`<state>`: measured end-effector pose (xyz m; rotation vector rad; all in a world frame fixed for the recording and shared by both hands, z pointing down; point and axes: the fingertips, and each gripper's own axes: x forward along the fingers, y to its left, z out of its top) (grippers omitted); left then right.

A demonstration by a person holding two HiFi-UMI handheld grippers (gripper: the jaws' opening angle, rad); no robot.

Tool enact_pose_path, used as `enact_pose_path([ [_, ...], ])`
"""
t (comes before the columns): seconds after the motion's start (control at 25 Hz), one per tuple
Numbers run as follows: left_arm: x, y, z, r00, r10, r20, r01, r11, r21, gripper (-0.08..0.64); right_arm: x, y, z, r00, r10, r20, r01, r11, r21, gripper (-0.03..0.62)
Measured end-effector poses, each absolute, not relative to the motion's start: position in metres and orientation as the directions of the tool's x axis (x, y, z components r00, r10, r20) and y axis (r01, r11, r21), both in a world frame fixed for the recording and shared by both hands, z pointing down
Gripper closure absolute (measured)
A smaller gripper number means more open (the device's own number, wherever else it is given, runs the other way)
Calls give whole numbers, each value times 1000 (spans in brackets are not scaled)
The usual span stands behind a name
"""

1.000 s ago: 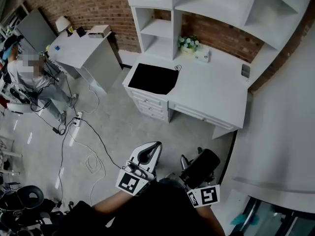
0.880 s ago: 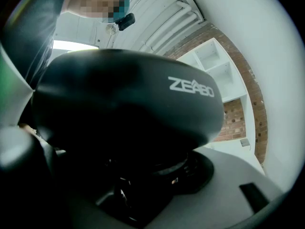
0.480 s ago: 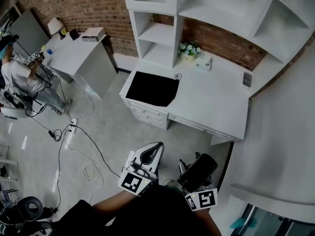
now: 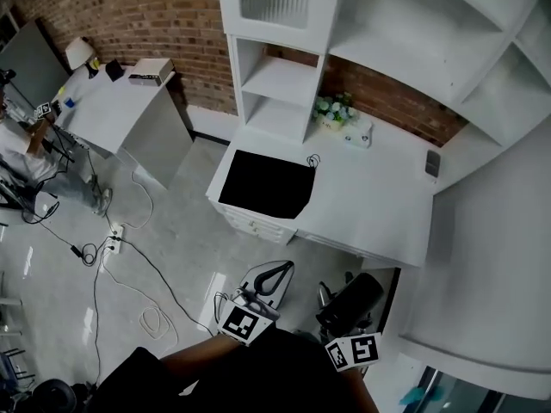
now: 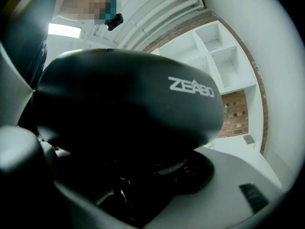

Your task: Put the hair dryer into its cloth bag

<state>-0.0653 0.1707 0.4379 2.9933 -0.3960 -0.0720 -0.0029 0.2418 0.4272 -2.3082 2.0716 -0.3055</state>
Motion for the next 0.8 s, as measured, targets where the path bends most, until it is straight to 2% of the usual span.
enact_pose_path([
  [0.4, -69, 100, 449, 987, -158, 14, -159, -978, 137, 552, -10, 171, 446, 211, -953, 217, -970, -232, -75, 322],
  [0.8, -54, 75, 470, 989, -148, 13, -148, -968, 202, 552, 4, 139, 456, 179, -960, 216, -979, -195, -56, 322],
])
